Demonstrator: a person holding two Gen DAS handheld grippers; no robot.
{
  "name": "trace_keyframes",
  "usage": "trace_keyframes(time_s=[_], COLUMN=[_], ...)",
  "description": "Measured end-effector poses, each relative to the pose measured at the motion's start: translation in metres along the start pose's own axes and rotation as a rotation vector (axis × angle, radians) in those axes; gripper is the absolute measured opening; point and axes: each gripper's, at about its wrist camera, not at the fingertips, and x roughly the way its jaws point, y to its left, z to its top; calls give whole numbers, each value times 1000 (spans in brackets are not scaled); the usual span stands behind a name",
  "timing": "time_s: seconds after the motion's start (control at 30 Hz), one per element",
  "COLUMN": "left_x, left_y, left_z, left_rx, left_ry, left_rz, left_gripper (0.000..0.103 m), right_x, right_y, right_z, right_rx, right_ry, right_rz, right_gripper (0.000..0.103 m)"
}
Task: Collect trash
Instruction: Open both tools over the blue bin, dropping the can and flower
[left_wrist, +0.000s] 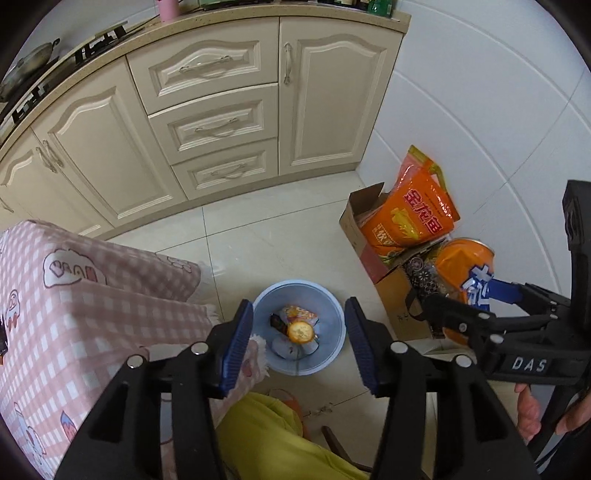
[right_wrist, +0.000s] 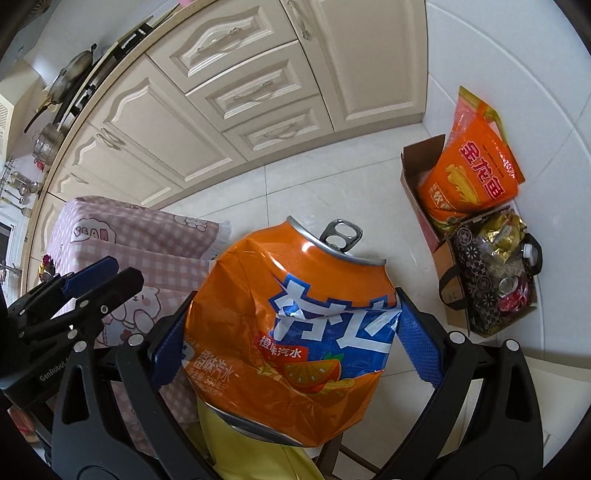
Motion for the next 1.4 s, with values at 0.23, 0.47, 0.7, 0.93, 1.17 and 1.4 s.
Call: trace_keyframes(time_s=[0.23, 0.47, 0.7, 0.93, 1.17, 1.4], left_x=[-19, -44, -55, -57, -49, -44], left_y=[28, 61, 79, 88, 94, 95], left_z=[-18, -35, -48, -52, -55, -54], left_rx=[-30, -97, -128, -149, -165, -166], left_ry=[-36, -76, -92, -98, -80, -73], left_rz=[18, 28, 39, 50, 44, 30], left_gripper=[55, 59, 60, 61, 61, 61], right_x=[7, 11, 18, 32, 44, 56], right_y=[30, 56, 75, 90, 92, 86], right_z=[0, -2, 0, 8, 7, 4], right_rx=[-47, -64, -93, -137, -144, -121], right_ry=[11, 25, 27, 57, 105, 168], right_rz=[22, 27, 31, 6, 13, 10], right_gripper=[96, 96, 96, 96, 96, 96])
